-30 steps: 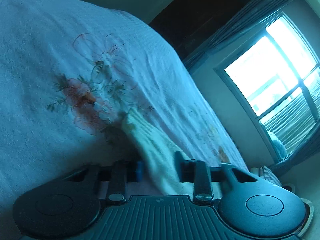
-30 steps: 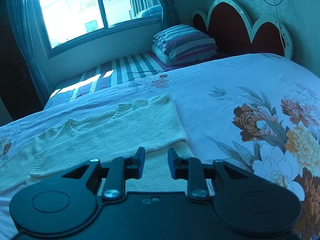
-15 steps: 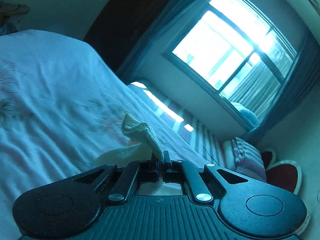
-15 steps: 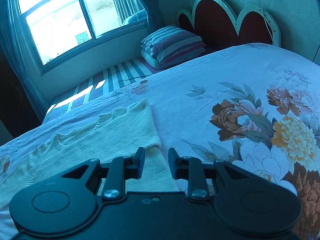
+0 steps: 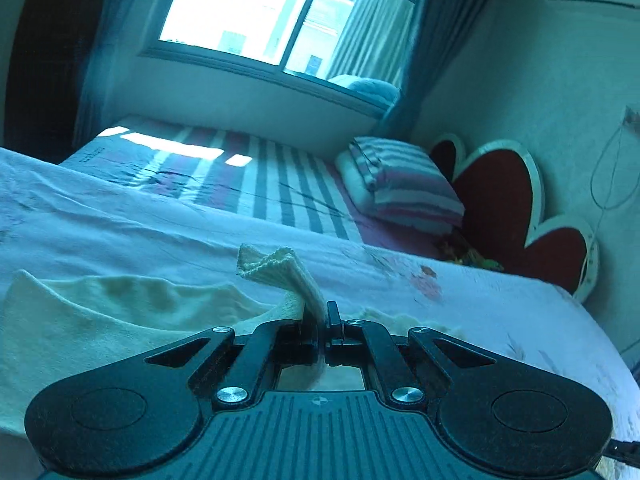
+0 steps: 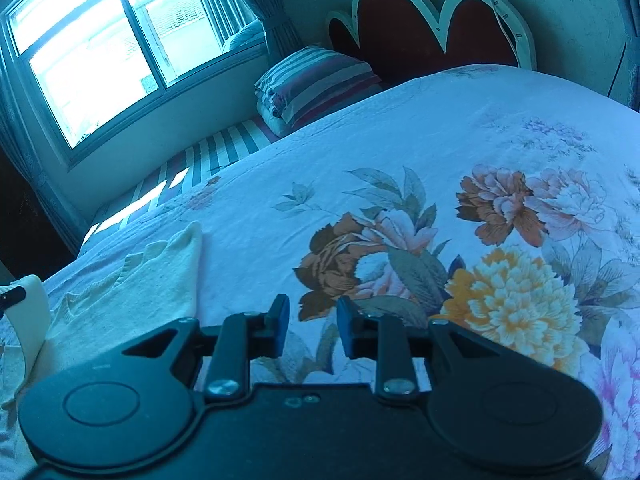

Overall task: Fold small clothes
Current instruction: 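Carry the held sleeve with the left tool across the sweater and release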

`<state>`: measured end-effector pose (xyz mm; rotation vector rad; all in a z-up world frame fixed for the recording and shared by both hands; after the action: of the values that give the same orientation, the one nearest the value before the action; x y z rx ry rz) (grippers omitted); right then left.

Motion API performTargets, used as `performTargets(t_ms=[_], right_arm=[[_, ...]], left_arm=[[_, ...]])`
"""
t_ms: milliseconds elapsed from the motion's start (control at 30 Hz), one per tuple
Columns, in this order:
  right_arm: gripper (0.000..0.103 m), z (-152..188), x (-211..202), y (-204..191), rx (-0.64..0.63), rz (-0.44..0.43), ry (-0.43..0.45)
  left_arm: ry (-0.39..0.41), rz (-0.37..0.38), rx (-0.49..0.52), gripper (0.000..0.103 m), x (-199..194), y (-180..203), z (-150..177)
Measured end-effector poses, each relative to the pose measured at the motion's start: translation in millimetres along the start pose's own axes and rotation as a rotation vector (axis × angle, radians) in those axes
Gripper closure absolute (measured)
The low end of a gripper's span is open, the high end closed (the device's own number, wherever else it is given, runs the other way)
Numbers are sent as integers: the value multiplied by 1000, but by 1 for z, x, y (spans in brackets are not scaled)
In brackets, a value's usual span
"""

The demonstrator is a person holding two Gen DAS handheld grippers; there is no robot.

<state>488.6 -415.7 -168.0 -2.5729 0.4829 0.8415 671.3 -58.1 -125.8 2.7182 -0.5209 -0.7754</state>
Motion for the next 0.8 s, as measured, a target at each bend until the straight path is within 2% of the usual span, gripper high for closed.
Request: performTargets(t_ms=[167, 367, 567, 700, 800], right_arm=[[75, -3, 4, 33, 20, 2, -10], [75, -3, 10, 63, 42, 12, -22], [75, -5, 11, 81, 55, 19, -26], [75, -6, 11, 87, 59, 27, -27], [73, -7, 11, 84, 50, 29, -29]], left_arm=[[-49, 25, 119, 101, 23, 65, 26], [-82, 58, 212, 101, 35, 119, 44], [-128, 58, 294, 101, 47, 144, 62], [-152, 65, 312, 101, 55, 150, 71], [-210, 118, 333, 101, 59, 160, 84]])
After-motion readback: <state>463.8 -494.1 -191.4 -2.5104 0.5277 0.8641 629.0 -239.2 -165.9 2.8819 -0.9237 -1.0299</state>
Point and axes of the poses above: each gripper's, at about its wrist camera, not at the fingertips, and x roughly the way its jaws point, y to its right, z to its underside, the point moved 10 cm from there along x, roughly the way its jaws point, and after that the axes turned 4 degrees about z, right-handed, at the moved point
